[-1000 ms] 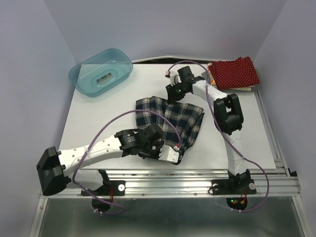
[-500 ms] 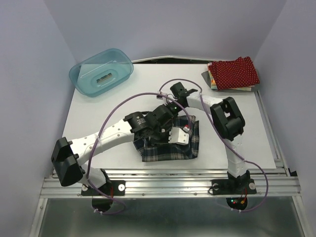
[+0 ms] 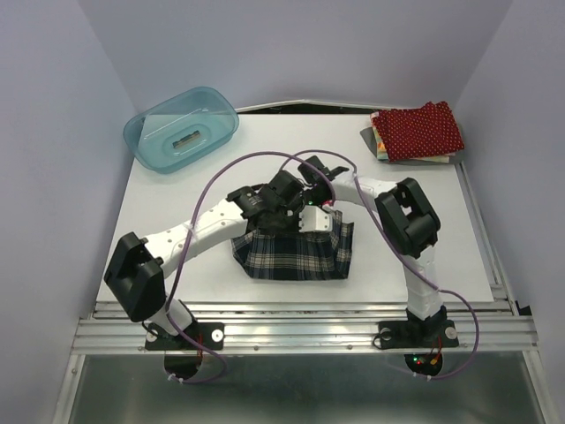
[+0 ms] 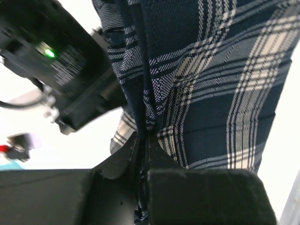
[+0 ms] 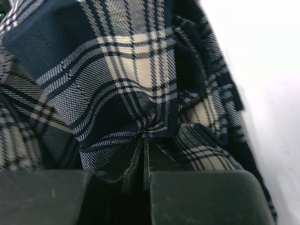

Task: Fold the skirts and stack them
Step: Fold the skirt

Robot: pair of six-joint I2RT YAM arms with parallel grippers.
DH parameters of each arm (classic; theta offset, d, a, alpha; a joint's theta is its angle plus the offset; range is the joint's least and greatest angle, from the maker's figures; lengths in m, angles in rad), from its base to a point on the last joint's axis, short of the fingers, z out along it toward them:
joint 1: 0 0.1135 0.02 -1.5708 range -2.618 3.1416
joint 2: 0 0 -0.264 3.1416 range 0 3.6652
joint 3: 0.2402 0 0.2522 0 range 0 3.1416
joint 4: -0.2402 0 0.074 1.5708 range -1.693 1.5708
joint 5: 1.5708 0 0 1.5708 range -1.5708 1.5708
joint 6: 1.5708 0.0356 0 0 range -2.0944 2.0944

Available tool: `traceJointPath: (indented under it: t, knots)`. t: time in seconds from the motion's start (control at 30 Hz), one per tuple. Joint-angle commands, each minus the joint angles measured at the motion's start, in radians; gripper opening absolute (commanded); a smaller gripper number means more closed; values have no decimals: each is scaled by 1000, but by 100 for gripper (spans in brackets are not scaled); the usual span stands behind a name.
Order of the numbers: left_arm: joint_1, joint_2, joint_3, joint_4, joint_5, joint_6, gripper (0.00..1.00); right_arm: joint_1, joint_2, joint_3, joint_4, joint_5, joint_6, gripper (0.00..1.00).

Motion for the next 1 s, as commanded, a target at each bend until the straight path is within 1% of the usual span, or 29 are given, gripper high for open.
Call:
traceJointPath:
  t: [0.0, 0.03, 0.13, 0.23, 0.3, 0.43, 0.47, 0.5, 0.57, 0.63, 0.7, 0.73, 0.8, 0.83, 0.87, 0.97]
  knots:
    - [10, -47, -40, 176, -72, 43, 0, 32, -30, 17, -34, -68, -16, 7]
    - [10, -55, -54, 227, -84, 43, 0, 32, -27, 21, -34, -70, -16, 7]
    - [10, -78, -99, 281, -100, 55, 0, 32, -17, 47, -43, -59, -10, 9]
    - [5, -93, -112, 249, -66, 69, 0, 32, -23, 122, -54, 40, 1, 16]
    - [4, -116, -131, 230, -38, 73, 0, 18, -28, 153, -55, 76, 21, 17]
    - [-7, -158, -160, 182, -6, 80, 0, -29, -25, 253, -89, 140, 41, 37]
    - [-12, -167, -174, 177, 3, 78, 0, -41, -25, 273, -95, 157, 48, 51]
    - [-15, -188, -181, 168, 8, 78, 0, -64, -31, 306, -98, 168, 62, 58]
    - [-21, -204, -192, 151, 17, 78, 0, -87, -34, 345, -101, 186, 71, 61]
    - [-28, -218, -194, 137, 19, 75, 0, -123, -23, 401, -100, 202, 94, 60]
    - [-32, -225, -192, 125, 19, 78, 0, -134, 12, 434, -100, 229, 116, 49]
    - [-32, -227, -189, 125, 17, 80, 0, -147, 26, 452, -100, 252, 121, 38]
    - [-33, -222, -174, 121, 8, 84, 0, -147, 55, 455, -100, 278, 131, 23]
    - [-33, -219, -165, 116, 6, 86, 0, -147, 82, 454, -100, 283, 136, 17]
    - [-33, -212, -143, 114, 8, 81, 0, -147, 96, 443, -100, 289, 142, 8]
    - [-33, -199, -103, 113, 2, 80, 0, -147, 148, 413, -101, 292, 133, 1]
